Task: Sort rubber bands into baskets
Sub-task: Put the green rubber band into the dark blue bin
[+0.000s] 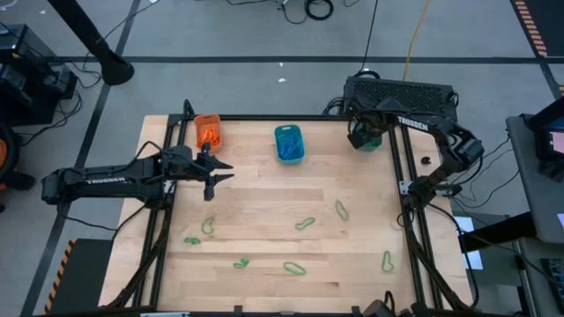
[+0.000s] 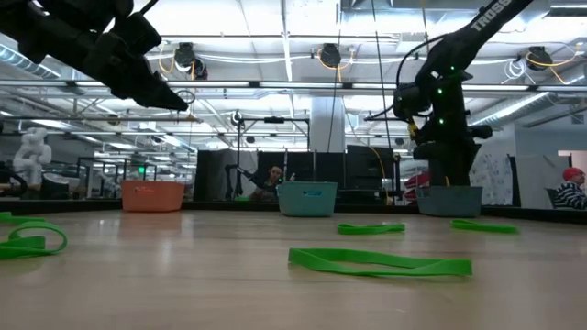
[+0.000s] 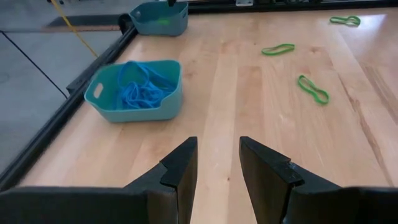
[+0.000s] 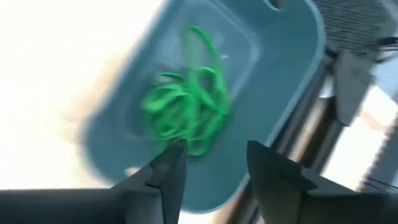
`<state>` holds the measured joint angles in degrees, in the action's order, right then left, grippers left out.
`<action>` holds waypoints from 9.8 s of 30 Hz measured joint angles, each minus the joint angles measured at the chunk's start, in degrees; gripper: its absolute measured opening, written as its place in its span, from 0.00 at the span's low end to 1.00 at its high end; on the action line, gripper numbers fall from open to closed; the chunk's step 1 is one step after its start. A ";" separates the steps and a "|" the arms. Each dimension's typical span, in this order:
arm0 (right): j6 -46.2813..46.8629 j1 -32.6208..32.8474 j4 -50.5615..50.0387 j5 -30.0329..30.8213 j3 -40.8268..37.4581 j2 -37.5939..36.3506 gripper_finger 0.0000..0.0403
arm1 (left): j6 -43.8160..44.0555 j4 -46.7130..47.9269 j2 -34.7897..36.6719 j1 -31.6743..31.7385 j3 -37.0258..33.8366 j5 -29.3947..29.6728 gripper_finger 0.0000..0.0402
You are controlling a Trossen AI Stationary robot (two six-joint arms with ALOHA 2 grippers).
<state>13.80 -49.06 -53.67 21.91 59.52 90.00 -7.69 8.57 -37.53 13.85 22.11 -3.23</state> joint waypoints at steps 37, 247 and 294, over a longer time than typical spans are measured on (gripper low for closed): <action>-17.79 57.40 34.77 -17.47 11.05 -1.76 0.44 | 69.84 39.27 -22.81 -49.55 15.47 -2.47 0.32; -5.64 45.94 26.89 -34.51 5.12 -14.36 0.38 | 44.96 -4.04 -45.73 -57.51 13.11 14.26 0.52; -7.45 63.34 50.97 -26.48 5.12 -1.52 0.38 | 30.97 -14.72 -41.39 -54.84 16.37 21.27 0.01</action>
<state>6.35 14.28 -2.70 -4.58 64.64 88.48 23.28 -6.16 -78.92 -40.99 38.48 18.04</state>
